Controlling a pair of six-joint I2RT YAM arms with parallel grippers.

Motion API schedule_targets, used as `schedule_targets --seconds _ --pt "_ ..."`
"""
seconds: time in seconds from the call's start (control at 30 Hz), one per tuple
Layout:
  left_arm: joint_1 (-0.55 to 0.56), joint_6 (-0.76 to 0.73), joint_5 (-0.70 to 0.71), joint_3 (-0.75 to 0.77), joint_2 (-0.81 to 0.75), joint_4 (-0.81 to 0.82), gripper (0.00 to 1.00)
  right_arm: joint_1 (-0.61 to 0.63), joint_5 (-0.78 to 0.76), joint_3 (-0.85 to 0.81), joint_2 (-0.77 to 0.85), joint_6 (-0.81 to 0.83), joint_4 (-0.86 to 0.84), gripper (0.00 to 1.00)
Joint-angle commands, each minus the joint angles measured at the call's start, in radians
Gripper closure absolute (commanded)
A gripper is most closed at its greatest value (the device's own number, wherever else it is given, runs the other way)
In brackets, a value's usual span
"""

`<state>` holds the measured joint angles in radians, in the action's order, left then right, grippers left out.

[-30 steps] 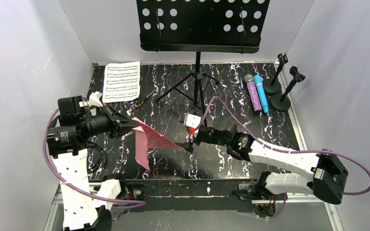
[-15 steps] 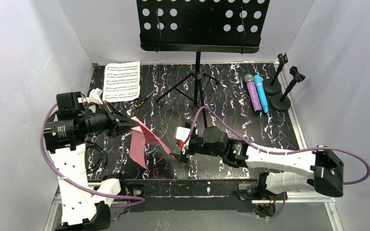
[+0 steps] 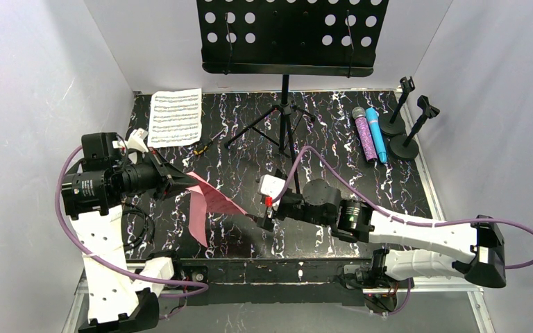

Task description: Pack up the instrument practice props

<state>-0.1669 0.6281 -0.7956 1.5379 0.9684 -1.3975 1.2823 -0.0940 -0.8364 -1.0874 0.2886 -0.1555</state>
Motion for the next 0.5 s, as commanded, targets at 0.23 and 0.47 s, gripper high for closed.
schedule_targets --seconds 0.23,0.47 --pt "0.004 -0.050 0.005 0.041 0.016 -0.040 1.00 0.029 0.010 -0.087 0.003 -0.036 0.011 0.01" --pt "0.004 -0.047 -0.004 0.061 0.023 -0.040 1.00 0.032 0.009 -0.081 -0.034 -0.035 -0.002 0.01"
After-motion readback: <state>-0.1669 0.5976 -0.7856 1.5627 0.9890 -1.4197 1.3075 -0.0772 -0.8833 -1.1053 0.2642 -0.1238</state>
